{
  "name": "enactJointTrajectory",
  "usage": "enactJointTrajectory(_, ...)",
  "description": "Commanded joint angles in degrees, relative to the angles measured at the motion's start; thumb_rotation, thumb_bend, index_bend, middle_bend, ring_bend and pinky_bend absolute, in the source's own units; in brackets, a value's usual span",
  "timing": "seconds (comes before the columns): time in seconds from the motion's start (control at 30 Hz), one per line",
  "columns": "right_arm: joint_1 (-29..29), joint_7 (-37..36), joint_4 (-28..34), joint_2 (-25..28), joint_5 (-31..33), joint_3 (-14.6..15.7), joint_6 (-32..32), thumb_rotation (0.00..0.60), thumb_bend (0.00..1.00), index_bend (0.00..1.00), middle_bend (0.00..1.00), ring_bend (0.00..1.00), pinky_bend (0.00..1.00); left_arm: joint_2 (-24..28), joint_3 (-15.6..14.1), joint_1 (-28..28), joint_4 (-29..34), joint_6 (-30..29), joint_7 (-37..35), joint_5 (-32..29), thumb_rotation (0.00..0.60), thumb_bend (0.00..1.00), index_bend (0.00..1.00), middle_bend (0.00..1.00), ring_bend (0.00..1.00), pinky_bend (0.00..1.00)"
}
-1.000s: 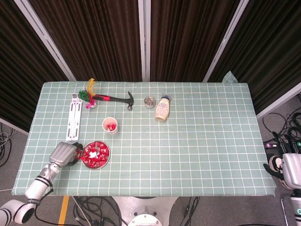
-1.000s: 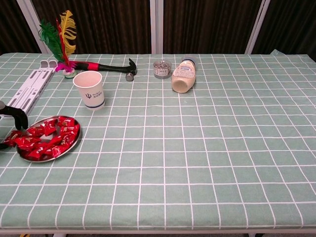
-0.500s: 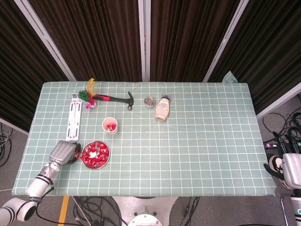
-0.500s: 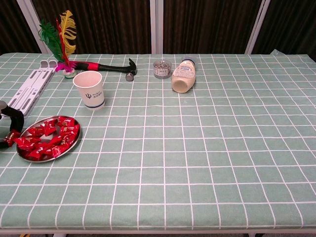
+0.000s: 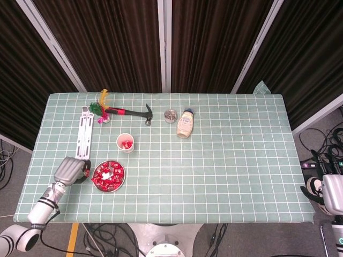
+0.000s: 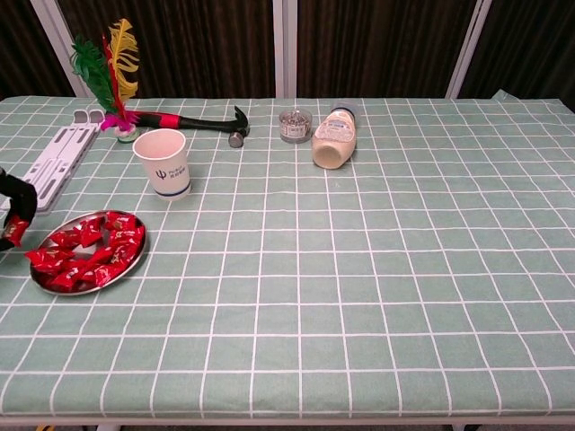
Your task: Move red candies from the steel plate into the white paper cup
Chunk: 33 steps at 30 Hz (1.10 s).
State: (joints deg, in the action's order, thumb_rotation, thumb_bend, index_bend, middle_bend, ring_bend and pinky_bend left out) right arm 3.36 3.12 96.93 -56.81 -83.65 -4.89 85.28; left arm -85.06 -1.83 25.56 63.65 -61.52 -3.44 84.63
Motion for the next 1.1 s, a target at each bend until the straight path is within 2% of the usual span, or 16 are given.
enactJointTrajectory(0.03,-0.1,-0.2,-0.1,0.1,0.1,0.0,0.1,0.600,0.10,0.06,0.23,0.09,0.29,2.8,2.0,0.6,3.6,-1.9,-1.1,0.1,0.600,0.35,0.62,0.66,0.84,1.00)
enactJointTrajectory(0.3,0.2,-0.8,-0.6,0.1,0.2,0.2,-0.9,0.600,0.10,0.06,0.23,0.09,0.29,6.2,8.7,7.3,9.1,0.2,-1.0,-0.6,0.600,0.35,0.62,0.66,0.84,1.00)
enactJointTrajectory(0.57,0.3,-1.6,-0.8,0.1,-1.4,0.7,-0.6,0.600,0.10,0.06,0.23,0.09,0.29,3.7,13.1,15.4,8.3,8.2,-0.6,-3.8,0.600,0.35,0.62,0.66,0.84,1.00)
enactJointTrajectory(0.93,0.6,-2.8,-1.6,0.1,-2.8,1.6,-1.5,0.600,0.10,0.06,0.23,0.09,0.25,-1.4,13.1,21.0,3.9,14.6,2.6,-6.5,0.600,0.36,0.61,0.65,0.84,1.00)
enactJointTrajectory(1.1,0.4,-3.4,-2.2,0.0,-2.1,1.5,-1.4,0.600,0.10,0.06,0.23,0.09,0.25,-2.1,12.2,21.7,3.5,15.7,4.1,-7.3,0.600,0.36,0.56,0.61,0.84,1.00)
